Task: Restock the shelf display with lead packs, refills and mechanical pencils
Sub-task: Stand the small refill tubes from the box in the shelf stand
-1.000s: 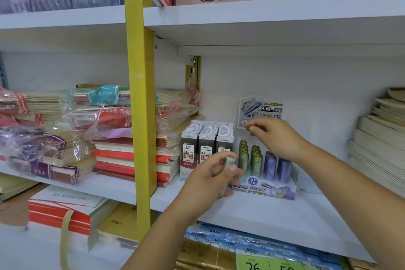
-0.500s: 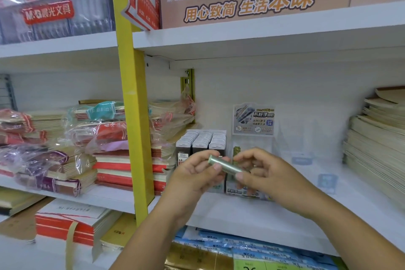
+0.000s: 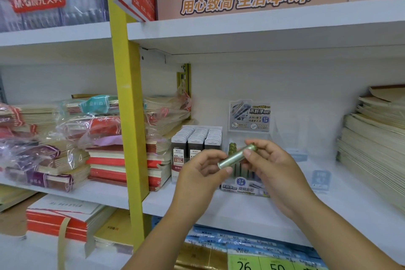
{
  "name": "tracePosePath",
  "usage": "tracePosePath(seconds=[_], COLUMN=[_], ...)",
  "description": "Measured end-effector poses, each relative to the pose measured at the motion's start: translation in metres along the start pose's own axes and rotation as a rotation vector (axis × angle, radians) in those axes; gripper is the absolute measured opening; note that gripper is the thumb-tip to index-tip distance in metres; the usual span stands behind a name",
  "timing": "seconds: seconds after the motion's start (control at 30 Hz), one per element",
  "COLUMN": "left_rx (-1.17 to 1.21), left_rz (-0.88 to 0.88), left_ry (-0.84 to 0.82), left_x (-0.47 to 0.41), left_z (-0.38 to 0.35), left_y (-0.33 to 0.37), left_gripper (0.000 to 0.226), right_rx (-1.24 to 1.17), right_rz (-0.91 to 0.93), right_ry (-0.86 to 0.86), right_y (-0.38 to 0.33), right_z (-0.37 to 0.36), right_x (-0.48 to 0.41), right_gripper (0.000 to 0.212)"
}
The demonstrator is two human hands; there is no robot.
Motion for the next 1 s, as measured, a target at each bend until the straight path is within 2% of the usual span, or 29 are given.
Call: tracePosePath(seconds=[0.1, 0.2, 0.27, 0.33, 0.5, 0.6, 1.0], left_rx=[-0.183, -0.538, -0.773, -0.883, -0.956, -1.002, -1.01], left_rz=[-0.039, -0.142, -0.261, -0.349, -0.417, -0.424, -0.401], left_ry=[0.013, -0.021, -0.08, -0.144, -0.212, -0.22, -0.217], left_x=[0.003, 0.008, 0.014, 0.019, 0.022, 0.022, 0.021], left_z=[0.0, -0.002, -0.008, -0.013, -0.018, -0.02, -0.02], left_y=[-0.003, -0.007, -0.007, -0.01, -0.015, -0.017, -0.02], left_gripper=[0.04, 0.036, 0.033, 0.033, 0.042, 0.047, 0.049], right_rx=[0.194, 0.417, 0.598, 0.801, 1.088, 1.112, 1.175], right_rz=[0.135, 0.373, 0.406, 0.351, 0.205, 0.09, 0.004], right_ry=[0.064, 0.116, 0.111, 0.055, -0.087, -0.16, -0.185], right_y=[-0.013, -0.045, -0.056, -0.052, -0.028, -0.018, -0.018], right_z=[0.004, 0.013, 0.016, 0.014, 0.007, 0.004, 0.009], right_x=[-0.004, -0.02, -0.039, -0.058, -0.087, -0.095, -0.1], right_gripper=[0.022, 0.03, 0.03, 0.031, 0.033, 0.03, 0.02])
Point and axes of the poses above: each hand's wrist, its own x-axis away from the middle knuckle, its own z-axis out of the back of the hand, y = z × x, the point moved 5 cm from there along -x, towards the middle knuckle, and after that the axes turned 3 degrees about -x, right-handed, at the moved point
